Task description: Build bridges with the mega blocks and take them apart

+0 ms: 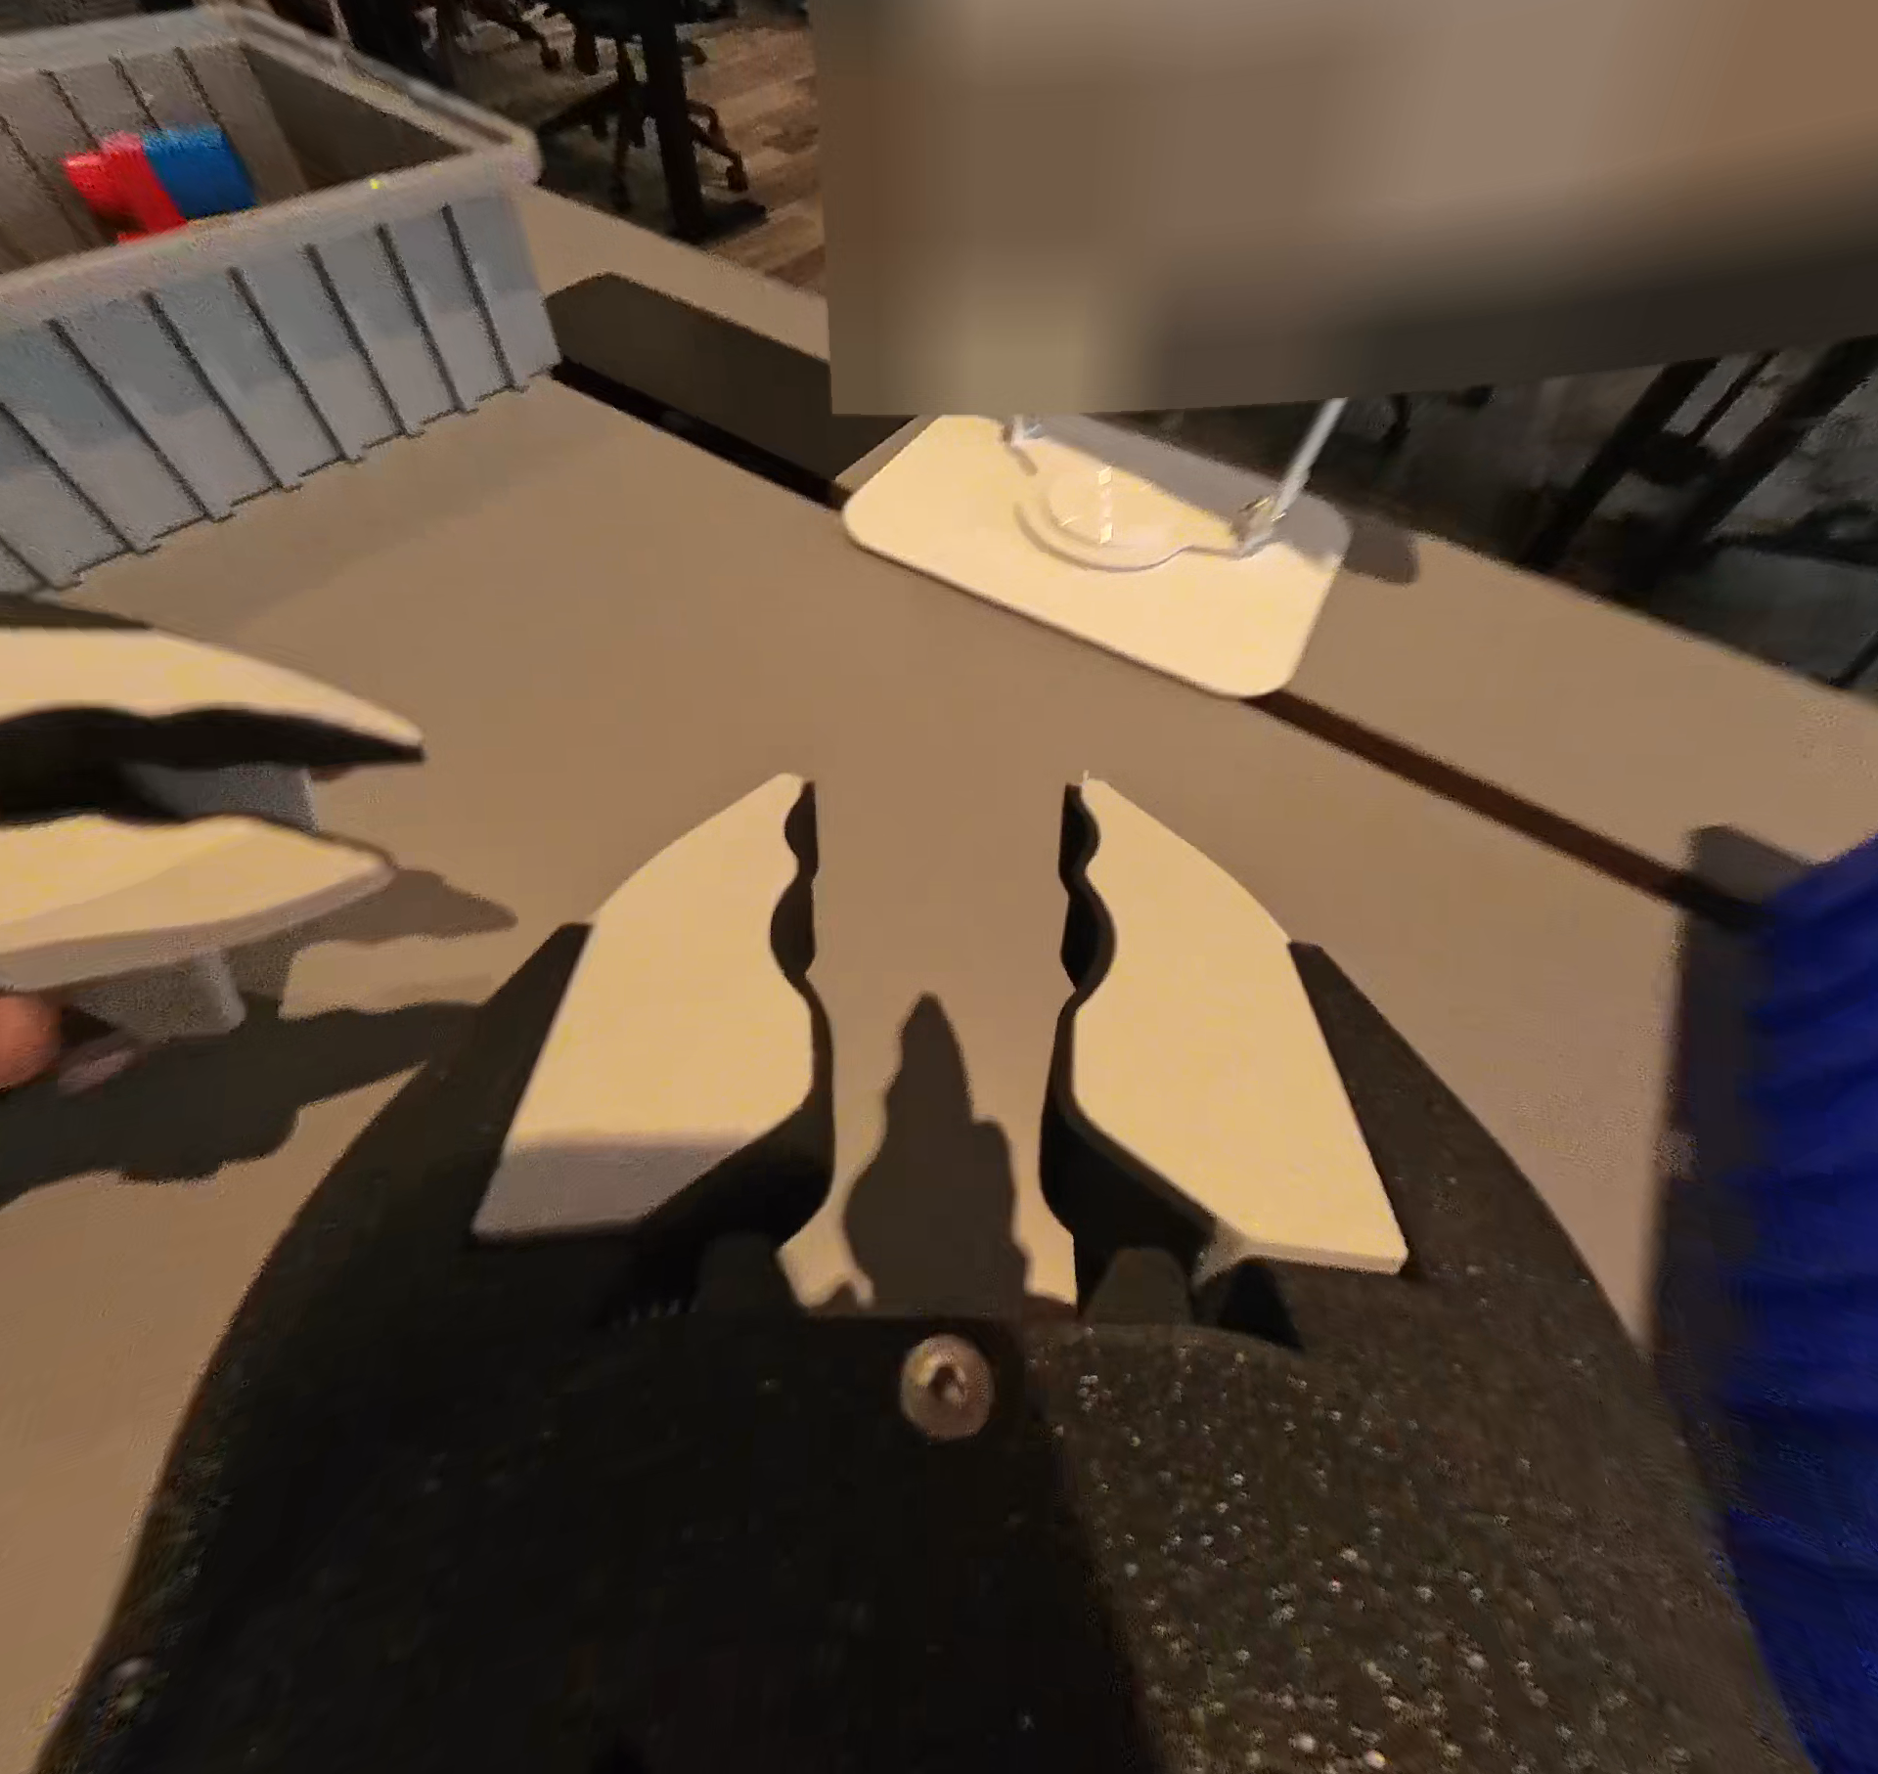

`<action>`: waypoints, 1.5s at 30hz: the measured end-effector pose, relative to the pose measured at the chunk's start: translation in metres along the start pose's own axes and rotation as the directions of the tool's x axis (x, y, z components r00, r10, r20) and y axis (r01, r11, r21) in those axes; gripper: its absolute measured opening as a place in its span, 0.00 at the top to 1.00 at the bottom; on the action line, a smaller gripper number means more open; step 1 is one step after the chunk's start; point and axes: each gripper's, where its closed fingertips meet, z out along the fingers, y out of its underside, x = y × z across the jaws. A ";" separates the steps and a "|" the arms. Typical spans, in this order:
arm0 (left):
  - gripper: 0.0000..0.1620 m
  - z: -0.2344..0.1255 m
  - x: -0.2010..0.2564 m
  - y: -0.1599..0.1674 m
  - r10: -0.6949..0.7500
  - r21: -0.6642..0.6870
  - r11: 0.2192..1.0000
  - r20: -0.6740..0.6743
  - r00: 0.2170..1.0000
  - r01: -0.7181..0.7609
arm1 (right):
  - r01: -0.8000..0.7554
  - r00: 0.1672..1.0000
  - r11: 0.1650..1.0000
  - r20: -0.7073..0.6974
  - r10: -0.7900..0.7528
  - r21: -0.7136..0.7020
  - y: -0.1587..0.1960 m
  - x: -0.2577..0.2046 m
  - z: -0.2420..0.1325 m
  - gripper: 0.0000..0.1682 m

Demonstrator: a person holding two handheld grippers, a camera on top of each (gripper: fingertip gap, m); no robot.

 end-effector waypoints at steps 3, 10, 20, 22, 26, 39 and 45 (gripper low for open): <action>0.82 -0.007 -0.031 0.006 0.018 -0.031 0.999 0.145 0.989 -0.014 | -0.009 1.000 0.998 0.020 0.010 -0.067 0.032 -0.030 0.032 0.73; 0.78 -0.025 -0.080 0.021 -0.027 -0.096 0.993 0.331 0.943 0.062 | 0.022 1.000 0.980 0.024 -0.018 -0.199 0.081 -0.044 0.058 0.73; 0.76 -0.090 -0.116 0.000 0.059 -0.142 0.990 0.486 0.872 0.012 | 0.033 0.997 0.976 0.072 -0.018 -0.215 0.087 -0.049 0.060 0.75; 0.76 -0.121 -0.122 -0.019 0.048 -0.143 0.989 0.507 0.861 0.029 | 0.028 0.996 0.976 0.084 -0.010 -0.217 0.087 -0.050 0.060 0.75; 0.76 -0.201 -0.153 -0.070 0.083 -0.180 0.983 0.587 0.805 0.030 | 0.043 0.994 0.972 0.107 -0.019 -0.229 0.089 -0.054 0.060 0.75; 0.69 -0.323 -0.296 0.025 0.050 -0.547 0.680 0.699 0.713 0.489 | 0.096 0.989 0.962 0.137 -0.062 -0.255 0.094 -0.061 0.061 0.75; 0.64 -0.336 -0.304 0.072 0.095 -0.675 0.470 0.679 0.728 0.569 | 0.120 0.984 0.956 0.157 -0.080 -0.268 0.096 -0.064 0.063 0.75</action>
